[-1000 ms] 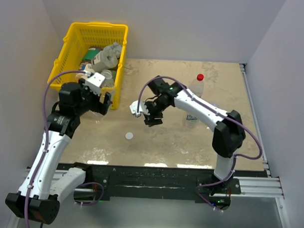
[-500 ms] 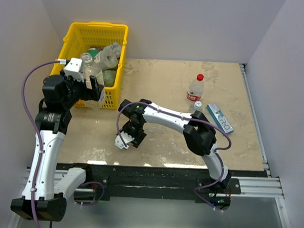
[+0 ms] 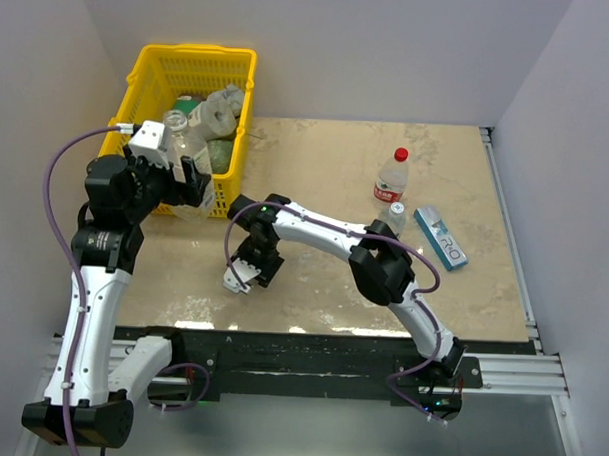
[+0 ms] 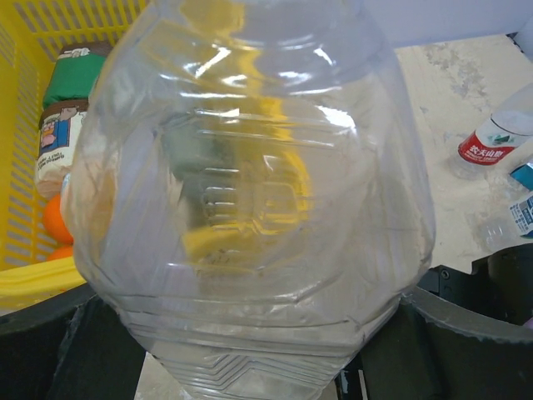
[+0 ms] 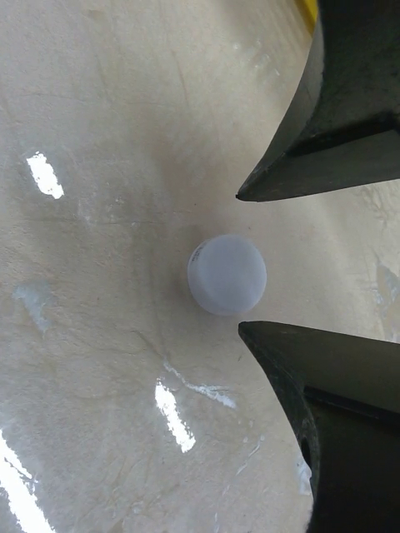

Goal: Screw on the bottle caps

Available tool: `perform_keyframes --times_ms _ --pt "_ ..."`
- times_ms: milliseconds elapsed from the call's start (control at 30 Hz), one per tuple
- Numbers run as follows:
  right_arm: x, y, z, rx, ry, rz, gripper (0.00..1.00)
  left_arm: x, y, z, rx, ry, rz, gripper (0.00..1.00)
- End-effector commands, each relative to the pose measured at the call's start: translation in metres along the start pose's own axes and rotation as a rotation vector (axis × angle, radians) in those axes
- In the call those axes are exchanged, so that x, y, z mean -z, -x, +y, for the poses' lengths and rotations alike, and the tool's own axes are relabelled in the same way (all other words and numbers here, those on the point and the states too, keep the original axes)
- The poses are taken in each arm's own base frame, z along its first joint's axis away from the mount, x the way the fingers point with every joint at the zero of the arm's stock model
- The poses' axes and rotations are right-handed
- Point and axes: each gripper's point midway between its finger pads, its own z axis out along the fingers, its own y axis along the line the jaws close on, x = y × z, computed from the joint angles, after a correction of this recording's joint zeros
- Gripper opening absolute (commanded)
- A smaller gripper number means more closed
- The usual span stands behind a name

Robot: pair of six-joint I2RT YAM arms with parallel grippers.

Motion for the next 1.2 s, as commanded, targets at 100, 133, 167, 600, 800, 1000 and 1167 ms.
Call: perform_keyframes --times_ms 100,133,167,600,800,1000,1167 --pt "0.002 -0.007 0.007 0.035 0.074 0.045 0.58 0.001 0.01 -0.005 0.01 -0.029 -0.055 0.0" --pt "0.001 -0.008 0.011 0.034 0.09 0.047 0.57 0.001 0.01 -0.005 0.011 -0.029 -0.053 0.0" --pt "-0.001 -0.008 0.013 0.033 0.097 0.046 0.57 0.0 0.009 -0.006 0.013 -0.032 -0.05 0.0" --pt "0.0 -0.002 0.014 0.025 0.086 0.028 0.55 -0.002 0.005 -0.008 0.018 -0.047 -0.042 0.0" --pt "-0.001 0.0 0.019 0.036 0.098 0.025 0.54 -0.004 0.003 -0.009 0.02 -0.058 -0.039 0.0" --pt "-0.002 0.004 0.02 0.04 0.101 0.015 0.51 -0.005 -0.001 -0.009 0.023 -0.062 -0.031 0.0" --pt "-0.002 0.006 0.021 0.045 0.106 0.012 0.51 -0.006 -0.003 -0.011 0.027 -0.073 -0.028 0.0"
